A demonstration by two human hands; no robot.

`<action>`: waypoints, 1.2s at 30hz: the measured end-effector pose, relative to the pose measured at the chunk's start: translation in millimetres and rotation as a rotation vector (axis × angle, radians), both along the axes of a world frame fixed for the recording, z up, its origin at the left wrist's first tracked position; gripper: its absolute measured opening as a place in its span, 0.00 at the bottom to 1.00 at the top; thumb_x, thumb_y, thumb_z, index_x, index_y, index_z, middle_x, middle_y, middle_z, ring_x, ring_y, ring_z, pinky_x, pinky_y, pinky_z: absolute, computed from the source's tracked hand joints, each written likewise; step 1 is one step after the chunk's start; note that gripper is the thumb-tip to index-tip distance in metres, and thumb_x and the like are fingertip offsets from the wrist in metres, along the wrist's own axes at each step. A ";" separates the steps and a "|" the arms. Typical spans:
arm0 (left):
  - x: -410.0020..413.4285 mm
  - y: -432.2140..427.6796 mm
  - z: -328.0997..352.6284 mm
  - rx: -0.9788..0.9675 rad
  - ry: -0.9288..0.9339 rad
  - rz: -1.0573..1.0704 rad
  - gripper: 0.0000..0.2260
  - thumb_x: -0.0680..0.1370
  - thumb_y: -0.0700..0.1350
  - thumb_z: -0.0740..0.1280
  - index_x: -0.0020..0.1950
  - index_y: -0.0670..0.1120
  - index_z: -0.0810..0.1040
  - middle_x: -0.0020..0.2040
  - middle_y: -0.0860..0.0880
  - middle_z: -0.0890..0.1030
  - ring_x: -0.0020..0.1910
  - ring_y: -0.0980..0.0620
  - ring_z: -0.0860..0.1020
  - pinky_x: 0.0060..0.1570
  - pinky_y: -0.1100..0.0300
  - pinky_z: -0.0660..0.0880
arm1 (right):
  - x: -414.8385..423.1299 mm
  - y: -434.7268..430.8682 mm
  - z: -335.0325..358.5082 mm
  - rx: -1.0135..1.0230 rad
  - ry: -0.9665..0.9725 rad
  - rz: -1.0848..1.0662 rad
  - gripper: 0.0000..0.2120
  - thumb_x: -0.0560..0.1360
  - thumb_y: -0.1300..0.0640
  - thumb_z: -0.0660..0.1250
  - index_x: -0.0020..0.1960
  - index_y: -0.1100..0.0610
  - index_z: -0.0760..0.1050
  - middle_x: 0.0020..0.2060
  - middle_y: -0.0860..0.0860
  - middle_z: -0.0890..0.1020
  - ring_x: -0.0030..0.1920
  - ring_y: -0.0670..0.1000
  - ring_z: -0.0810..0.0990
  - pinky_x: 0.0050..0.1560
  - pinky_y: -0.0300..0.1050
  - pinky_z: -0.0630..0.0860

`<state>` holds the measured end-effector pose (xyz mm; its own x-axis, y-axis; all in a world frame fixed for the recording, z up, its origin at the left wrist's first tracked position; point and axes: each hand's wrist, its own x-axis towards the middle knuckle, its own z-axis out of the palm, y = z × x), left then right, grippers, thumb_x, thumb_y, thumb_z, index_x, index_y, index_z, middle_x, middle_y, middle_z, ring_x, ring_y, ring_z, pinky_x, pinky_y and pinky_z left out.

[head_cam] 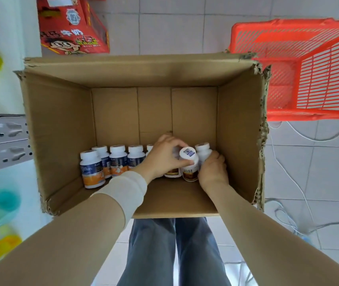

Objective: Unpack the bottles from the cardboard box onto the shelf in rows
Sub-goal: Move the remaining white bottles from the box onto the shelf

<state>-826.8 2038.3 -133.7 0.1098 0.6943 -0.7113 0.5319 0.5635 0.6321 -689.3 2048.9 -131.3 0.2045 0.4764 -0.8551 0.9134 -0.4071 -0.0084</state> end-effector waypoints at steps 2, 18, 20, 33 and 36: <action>-7.3 -6.8 3.1 -0.026 -0.037 0.102 0.17 0.69 0.47 0.75 0.56 0.50 0.78 0.55 0.53 0.73 0.58 0.56 0.69 0.57 0.63 0.65 | 0.2 6.8 -5.4 -0.023 0.004 -0.003 0.20 0.79 0.62 0.59 0.68 0.64 0.60 0.67 0.61 0.66 0.67 0.60 0.68 0.63 0.50 0.68; -40.8 -24.2 73.5 -0.054 -0.226 0.822 0.10 0.77 0.46 0.66 0.57 0.51 0.73 0.49 0.57 0.77 0.49 0.60 0.76 0.41 0.67 0.74 | 3.8 9.0 67.6 0.006 0.208 -0.050 0.33 0.67 0.49 0.74 0.66 0.59 0.65 0.62 0.56 0.72 0.61 0.55 0.73 0.56 0.46 0.71; -39.6 -28.9 89.6 -0.056 -0.228 0.889 0.10 0.78 0.49 0.64 0.59 0.52 0.71 0.49 0.57 0.76 0.49 0.58 0.76 0.42 0.66 0.75 | 1.5 7.6 84.7 -0.003 0.254 -0.108 0.31 0.70 0.50 0.73 0.66 0.58 0.63 0.62 0.55 0.74 0.61 0.54 0.74 0.52 0.43 0.71; 47.8 -158.8 210.8 0.184 -0.494 1.718 0.10 0.78 0.55 0.61 0.54 0.50 0.72 0.44 0.49 0.81 0.41 0.51 0.80 0.47 0.55 0.79 | 47.0 -65.5 195.3 -0.040 0.776 0.026 0.26 0.71 0.48 0.71 0.65 0.55 0.69 0.58 0.52 0.80 0.54 0.50 0.80 0.44 0.38 0.75; 84.2 -205.1 258.8 0.172 -0.515 1.802 0.08 0.79 0.52 0.61 0.49 0.49 0.73 0.41 0.48 0.81 0.37 0.51 0.80 0.41 0.58 0.78 | 66.1 -100.0 236.6 -0.036 0.830 0.100 0.25 0.72 0.50 0.70 0.65 0.55 0.70 0.57 0.52 0.80 0.57 0.51 0.79 0.49 0.40 0.76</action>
<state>-742.6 1833.2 125.1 -0.5839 0.2567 -0.7702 -0.7817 0.0785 0.6187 -623.2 1948.9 105.4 -0.5402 0.4279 -0.7246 0.6485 -0.3371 -0.6825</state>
